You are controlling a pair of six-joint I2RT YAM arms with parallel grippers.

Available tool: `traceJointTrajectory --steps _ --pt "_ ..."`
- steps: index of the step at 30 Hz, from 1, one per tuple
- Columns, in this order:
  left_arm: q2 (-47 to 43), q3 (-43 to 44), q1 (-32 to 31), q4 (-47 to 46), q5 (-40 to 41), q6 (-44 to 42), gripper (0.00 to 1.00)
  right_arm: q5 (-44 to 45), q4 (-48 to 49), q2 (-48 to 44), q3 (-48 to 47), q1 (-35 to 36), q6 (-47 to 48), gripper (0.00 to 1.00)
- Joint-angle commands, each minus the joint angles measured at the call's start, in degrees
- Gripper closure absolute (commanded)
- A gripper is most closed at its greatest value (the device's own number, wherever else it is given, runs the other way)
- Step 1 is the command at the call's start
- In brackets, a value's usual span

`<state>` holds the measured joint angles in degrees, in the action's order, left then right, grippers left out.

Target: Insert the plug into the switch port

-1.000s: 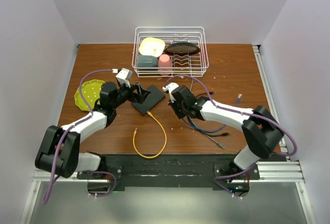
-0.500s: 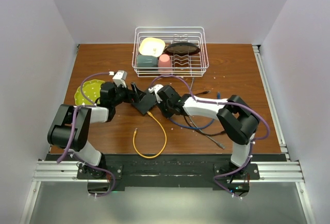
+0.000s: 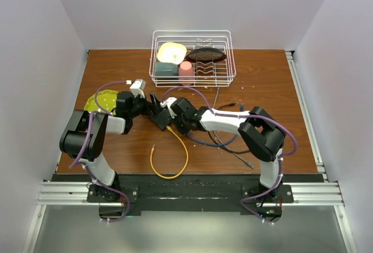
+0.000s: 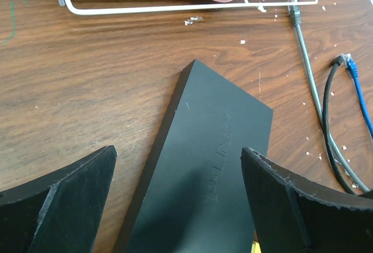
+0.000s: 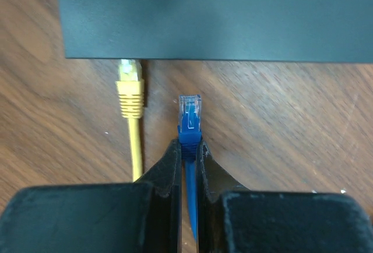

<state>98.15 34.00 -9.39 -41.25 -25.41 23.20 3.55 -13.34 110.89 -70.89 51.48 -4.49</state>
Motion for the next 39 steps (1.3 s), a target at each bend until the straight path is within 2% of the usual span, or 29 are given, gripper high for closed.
traceJointTrajectory --steps 1,13,17,23,33,39 --pt "1.78 2.65 0.25 -3.05 -1.75 0.09 0.07 0.75 -2.39 0.9 -2.76 0.81 0.36 1.0" --pt "5.73 3.36 0.25 -6.9 -9.48 1.05 0.19 3.48 -7.31 3.45 -5.66 1.08 0.01 1.0" --pt "6.88 3.53 0.25 -8.84 -14.65 2.19 0.34 3.48 -8.1 3.46 -5.75 1.16 -0.08 1.0" --pt "7.5 2.13 0.25 -12.45 -17.92 4.57 0.46 3.39 -8.28 3.02 -4.69 1.69 -0.95 1.0" --pt "5.3 0.63 0.25 -10.52 -18.1 3.87 0.46 4.36 -9.42 2.49 -3.37 2.66 -2.45 1.0" --pt "7.14 1.77 0.25 -6.66 -16.96 3.87 0.43 5.32 -11.53 3.45 -4.16 2.83 -3.42 1.0"
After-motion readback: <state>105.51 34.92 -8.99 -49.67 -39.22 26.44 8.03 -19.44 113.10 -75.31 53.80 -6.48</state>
